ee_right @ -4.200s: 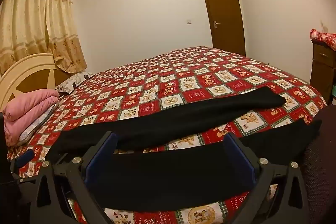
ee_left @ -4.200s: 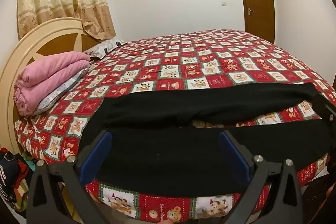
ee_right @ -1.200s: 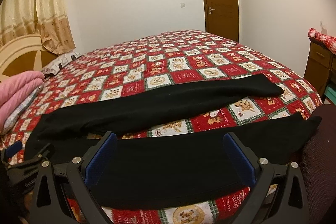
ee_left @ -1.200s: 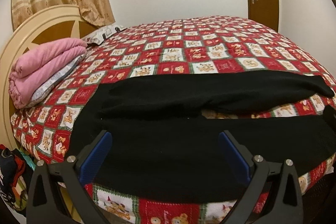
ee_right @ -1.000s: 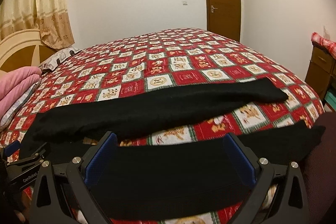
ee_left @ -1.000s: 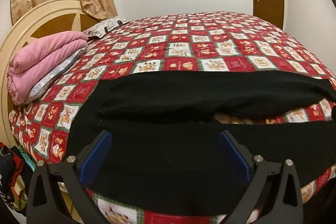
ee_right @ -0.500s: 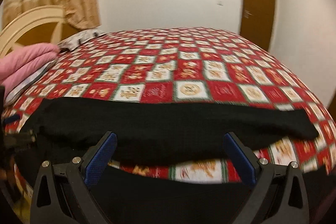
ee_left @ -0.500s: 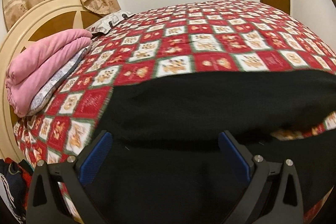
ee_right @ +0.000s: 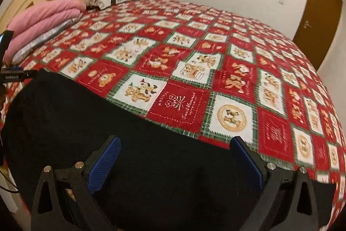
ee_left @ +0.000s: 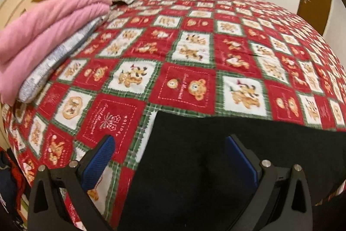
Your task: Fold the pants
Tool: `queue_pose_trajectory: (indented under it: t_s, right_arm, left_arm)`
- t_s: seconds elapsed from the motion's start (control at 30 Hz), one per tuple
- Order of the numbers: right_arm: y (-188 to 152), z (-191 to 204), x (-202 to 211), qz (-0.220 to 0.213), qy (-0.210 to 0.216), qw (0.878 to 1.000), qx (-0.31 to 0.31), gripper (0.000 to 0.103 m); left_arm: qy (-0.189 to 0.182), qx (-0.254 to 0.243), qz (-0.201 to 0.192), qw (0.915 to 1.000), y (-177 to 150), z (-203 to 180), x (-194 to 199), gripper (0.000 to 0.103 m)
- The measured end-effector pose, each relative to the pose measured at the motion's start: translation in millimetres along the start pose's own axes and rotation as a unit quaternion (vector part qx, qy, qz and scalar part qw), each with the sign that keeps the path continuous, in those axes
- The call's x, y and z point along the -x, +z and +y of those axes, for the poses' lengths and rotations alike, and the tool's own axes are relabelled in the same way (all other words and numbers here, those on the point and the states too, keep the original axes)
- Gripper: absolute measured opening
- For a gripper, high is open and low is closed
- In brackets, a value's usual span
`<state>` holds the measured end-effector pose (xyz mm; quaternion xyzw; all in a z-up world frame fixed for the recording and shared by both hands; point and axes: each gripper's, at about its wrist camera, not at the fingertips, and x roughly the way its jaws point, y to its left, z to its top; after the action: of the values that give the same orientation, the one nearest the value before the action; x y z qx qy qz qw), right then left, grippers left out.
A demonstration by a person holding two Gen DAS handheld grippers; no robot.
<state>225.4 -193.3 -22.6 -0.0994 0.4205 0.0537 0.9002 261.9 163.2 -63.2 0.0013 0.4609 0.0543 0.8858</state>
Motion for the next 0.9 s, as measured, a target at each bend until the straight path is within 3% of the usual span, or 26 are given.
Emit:
queue_pose_trajectory:
  t_s: [0.2, 0.33, 0.43, 0.53, 0.57, 0.6, 0.67, 0.7, 0.73, 0.77, 0.83, 0.9]
  right_arm:
    - [6.3, 0.3, -39.2, 0.035, 0.034, 0.999, 0.019, 0.101]
    - [4.5, 3.4, -61.6, 0.056, 0.044, 0.997, 0.032, 0.1]
    - [2.9, 4.7, -66.6, 0.058, 0.057, 0.996, 0.036, 0.094]
    - [4.0, 6.4, -63.8, 0.06, 0.079, 0.994, 0.047, 0.068]
    - [4.6, 8.7, -62.1, 0.064, 0.085, 0.993, 0.055, 0.053]
    - [5.1, 11.0, -60.8, 0.066, 0.089, 0.992, 0.061, 0.036]
    - [5.3, 15.7, -57.2, 0.074, 0.098, 0.99, 0.071, 0.016]
    - [5.2, 18.3, -55.4, 0.076, 0.096, 0.99, 0.073, 0.013]
    - [4.1, 21.2, -53.2, 0.075, 0.091, 0.99, 0.076, 0.011]
    - [3.5, 22.9, -51.4, 0.073, 0.088, 0.99, 0.077, 0.009]
    - [2.3, 23.9, -43.6, 0.065, 0.083, 0.992, 0.07, 0.007]
    - [2.3, 22.4, -33.3, 0.055, 0.085, 0.993, 0.061, 0.007]
  left_arm:
    - [-0.03, 0.026, 0.042, 0.9984, 1.6, 11.3, -24.7, 0.103]
    - [-0.072, 0.055, 0.075, 0.993, -1.4, 20.4, -45.7, 0.103]
    - [-0.072, 0.04, 0.061, 0.9948, 1.1, 17.9, -48.2, 0.103]
    - [-0.078, 0.048, 0.052, 0.9944, 7.5, 20.4, -52.2, 0.103]
    - [-0.08, 0.051, 0.046, 0.9944, 8.4, 21.8, -53.5, 0.102]
    - [-0.076, 0.051, 0.04, 0.995, 8.9, 21.8, -54.4, 0.096]
    - [-0.07, 0.036, 0.028, 0.9965, 7.6, 17.9, -52.7, 0.088]
    - [-0.074, 0.028, 0.021, 0.9966, 7.6, 16.4, -50.9, 0.075]
    - [-0.095, 0.02, 0.015, 0.9952, 7.0, 15.6, -48.0, 0.053]
    - [-0.11, 0.019, 0.012, 0.9937, 6.9, 16.0, -45.5, 0.051]
    - [-0.126, 0.026, 0.01, 0.9917, 8.1, 18.3, -43.6, 0.033]
    - [-0.165, 0.047, 0.007, 0.9851, 8.1, 23.7, -40.3, 0.019]
